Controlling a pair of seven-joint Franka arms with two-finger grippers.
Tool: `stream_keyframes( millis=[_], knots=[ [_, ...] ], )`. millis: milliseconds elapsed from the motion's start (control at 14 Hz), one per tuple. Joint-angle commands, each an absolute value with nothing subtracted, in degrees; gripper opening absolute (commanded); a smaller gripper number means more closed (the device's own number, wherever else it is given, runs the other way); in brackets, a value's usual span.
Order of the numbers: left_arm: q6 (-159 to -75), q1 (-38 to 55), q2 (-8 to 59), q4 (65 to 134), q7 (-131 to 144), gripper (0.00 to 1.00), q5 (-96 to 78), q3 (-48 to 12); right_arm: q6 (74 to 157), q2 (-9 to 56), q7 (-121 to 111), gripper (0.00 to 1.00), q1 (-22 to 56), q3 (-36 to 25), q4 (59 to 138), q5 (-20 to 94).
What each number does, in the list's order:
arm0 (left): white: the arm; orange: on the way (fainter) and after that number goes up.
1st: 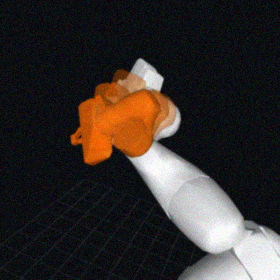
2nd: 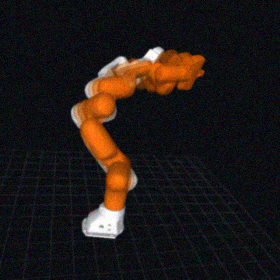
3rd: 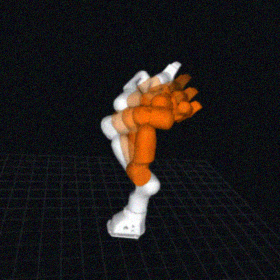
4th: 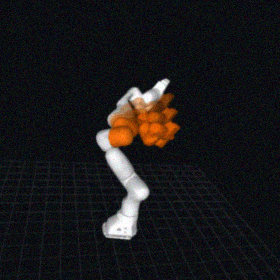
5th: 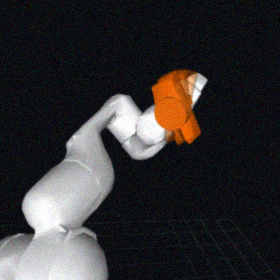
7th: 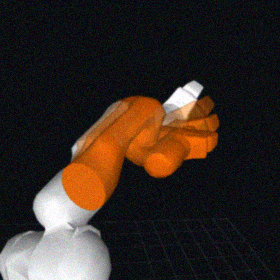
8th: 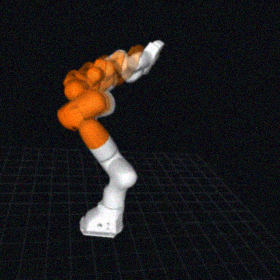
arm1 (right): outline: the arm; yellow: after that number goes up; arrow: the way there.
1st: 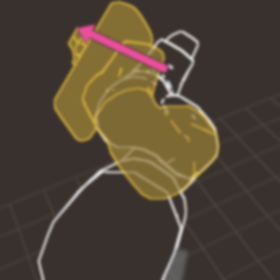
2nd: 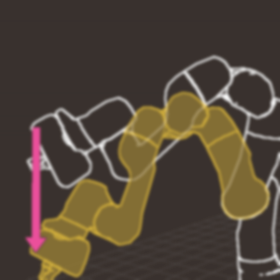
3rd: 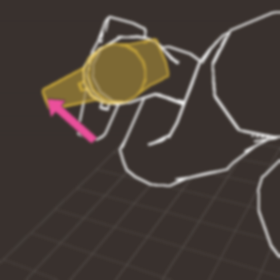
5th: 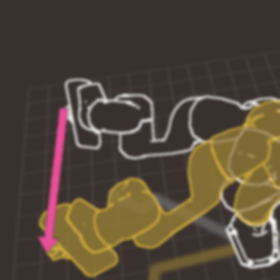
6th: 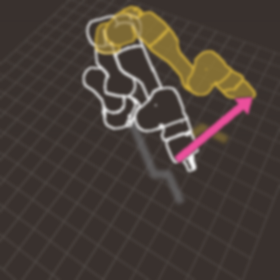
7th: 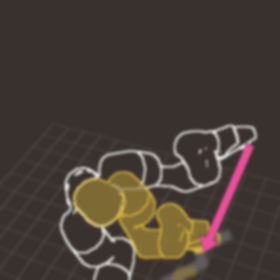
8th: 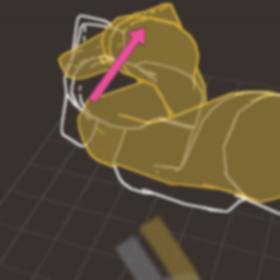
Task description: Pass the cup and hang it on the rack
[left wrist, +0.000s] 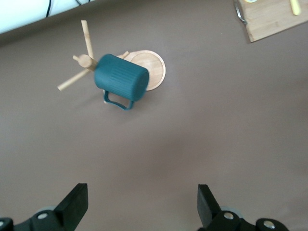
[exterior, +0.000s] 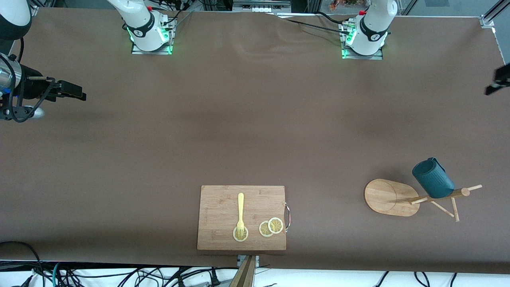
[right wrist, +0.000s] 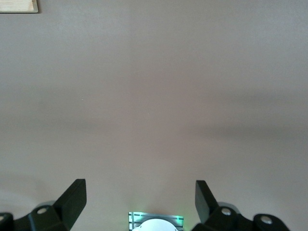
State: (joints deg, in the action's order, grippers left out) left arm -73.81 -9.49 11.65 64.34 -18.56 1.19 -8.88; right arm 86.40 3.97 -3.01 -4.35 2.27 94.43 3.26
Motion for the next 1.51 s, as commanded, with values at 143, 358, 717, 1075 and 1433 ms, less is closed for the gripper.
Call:
stream_keyframes(
  millis=[143,358,717,1075,1433],
  knots=[
    [-80.0,-4.0,1.3,81.6,-3.2,1.00,3.9,-6.9,85.7,3.8,-3.2,1.00,-4.6,2.5,94.3,4.0],
    [-90.1,-1.9,-3.2,91.8,-3.3,1.00,3.5,-2.4,86.0,3.9,-3.3,1.00,-4.6,2.5,94.3,4.0],
    [-91.6,-1.1,-5.5,95.7,0.6,1.00,1.6,-1.9,86.5,4.0,-2.9,1.00,-4.7,2.5,94.2,4.0],
    [-91.3,-1.4,-5.4,94.6,2.9,1.00,1.5,-2.3,86.1,4.0,-2.8,1.00,-4.6,2.5,94.2,4.0],
    [-90.4,-1.6,-5.4,94.4,7.1,1.00,0.3,-2.2,86.6,4.0,-2.7,1.00,-4.6,2.5,94.2,4.0]
  ],
)
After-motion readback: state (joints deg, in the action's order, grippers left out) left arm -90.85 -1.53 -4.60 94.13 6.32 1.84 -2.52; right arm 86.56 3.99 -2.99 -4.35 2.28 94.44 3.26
